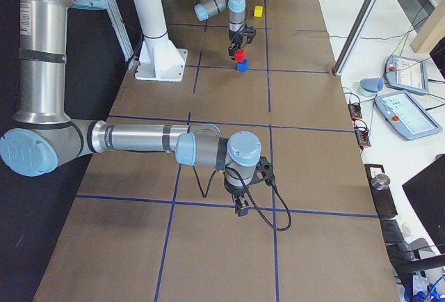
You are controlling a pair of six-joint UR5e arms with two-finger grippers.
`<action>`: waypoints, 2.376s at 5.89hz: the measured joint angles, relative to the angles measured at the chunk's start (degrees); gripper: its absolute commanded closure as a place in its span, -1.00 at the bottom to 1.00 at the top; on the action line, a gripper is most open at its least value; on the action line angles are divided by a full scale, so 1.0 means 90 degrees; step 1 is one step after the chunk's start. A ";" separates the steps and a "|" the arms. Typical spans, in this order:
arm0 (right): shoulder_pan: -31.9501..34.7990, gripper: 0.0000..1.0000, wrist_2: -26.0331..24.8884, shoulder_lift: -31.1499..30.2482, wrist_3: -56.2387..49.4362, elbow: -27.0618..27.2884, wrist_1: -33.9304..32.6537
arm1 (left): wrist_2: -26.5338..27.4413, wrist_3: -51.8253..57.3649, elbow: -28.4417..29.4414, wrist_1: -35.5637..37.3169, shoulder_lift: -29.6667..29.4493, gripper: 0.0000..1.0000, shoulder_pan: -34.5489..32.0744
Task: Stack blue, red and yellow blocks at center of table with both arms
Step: 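Carry the red block with the left gripper above the blue block, then lower the red block onto the blue block and open the left gripper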
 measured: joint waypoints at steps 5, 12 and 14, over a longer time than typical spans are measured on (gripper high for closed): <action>0.0000 -1.00 0.0017 0.0003 0.0008 -0.0007 0.0008 | -0.0018 -0.0057 0.0102 -0.0092 -0.0040 0.92 -0.0149; -0.0003 -1.00 0.0016 -0.0004 0.0003 -0.0010 0.0008 | -0.0036 -0.0218 0.0606 -0.0355 -0.0284 0.36 -0.0215; 0.0000 -1.00 0.0017 -0.0006 0.0002 -0.0013 0.0000 | -0.0051 -0.0228 0.0696 -0.0503 -0.0311 0.33 -0.0213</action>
